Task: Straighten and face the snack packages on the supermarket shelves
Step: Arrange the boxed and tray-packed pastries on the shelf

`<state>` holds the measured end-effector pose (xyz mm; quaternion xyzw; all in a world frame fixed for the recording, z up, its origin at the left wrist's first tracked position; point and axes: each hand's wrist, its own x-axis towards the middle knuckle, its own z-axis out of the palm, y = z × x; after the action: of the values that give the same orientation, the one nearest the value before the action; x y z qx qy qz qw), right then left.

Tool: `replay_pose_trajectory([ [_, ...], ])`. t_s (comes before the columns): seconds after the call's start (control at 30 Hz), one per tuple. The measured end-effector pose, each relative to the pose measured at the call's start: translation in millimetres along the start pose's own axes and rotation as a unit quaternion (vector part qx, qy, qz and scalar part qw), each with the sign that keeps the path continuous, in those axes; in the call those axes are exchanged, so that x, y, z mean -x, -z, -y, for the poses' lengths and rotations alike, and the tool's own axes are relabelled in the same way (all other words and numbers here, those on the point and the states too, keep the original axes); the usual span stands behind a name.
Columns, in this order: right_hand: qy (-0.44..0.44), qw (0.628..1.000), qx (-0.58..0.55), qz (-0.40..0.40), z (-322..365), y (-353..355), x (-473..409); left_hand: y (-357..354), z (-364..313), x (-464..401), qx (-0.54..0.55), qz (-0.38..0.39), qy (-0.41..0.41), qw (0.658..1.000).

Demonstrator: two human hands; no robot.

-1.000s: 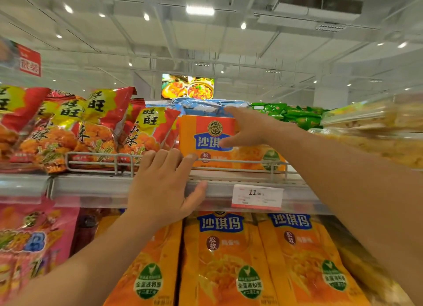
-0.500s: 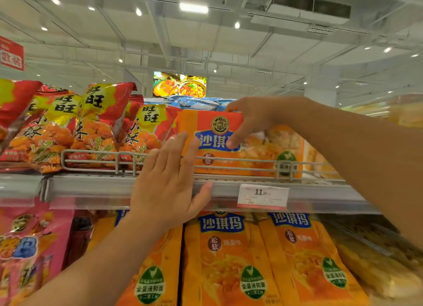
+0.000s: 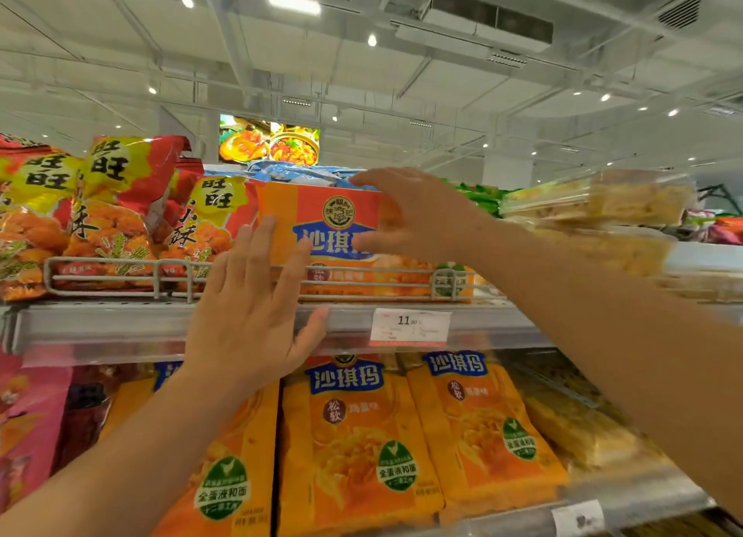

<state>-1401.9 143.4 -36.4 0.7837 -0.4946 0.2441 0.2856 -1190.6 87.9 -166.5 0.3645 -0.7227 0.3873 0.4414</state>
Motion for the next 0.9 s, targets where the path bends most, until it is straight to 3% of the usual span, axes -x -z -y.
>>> replay_pose_trajectory([
  [0.1, 0.044, 0.99, -0.029, -0.132, -2.0, -15.0, 55.5, -1.6, 1.8, 1.6, 0.008, -0.016, -0.015, 1.0],
  [0.3, -0.022, 0.995, 0.009, -0.093, -43.2, -26.4, 153.7, -2.3, -22.5, -1.4, 0.051, -0.062, -0.048, 0.996],
  [0.43, -0.086, 0.994, 0.039, -0.055, -90.2, -13.9, 197.1, 4.4, -84.7, -19.9, 0.101, -0.006, -0.081, 0.992],
  [0.63, -0.125, 0.987, 0.041, -0.095, -178.0, 1.7, 240.3, -2.0, -183.3, -53.6, 0.109, 0.048, -0.129, 0.984],
  [0.9, -0.021, 0.998, 0.031, -0.042, -244.8, 10.1, 262.3, -44.8, -265.2, -65.7, 0.047, 0.097, -0.069, 0.992],
])
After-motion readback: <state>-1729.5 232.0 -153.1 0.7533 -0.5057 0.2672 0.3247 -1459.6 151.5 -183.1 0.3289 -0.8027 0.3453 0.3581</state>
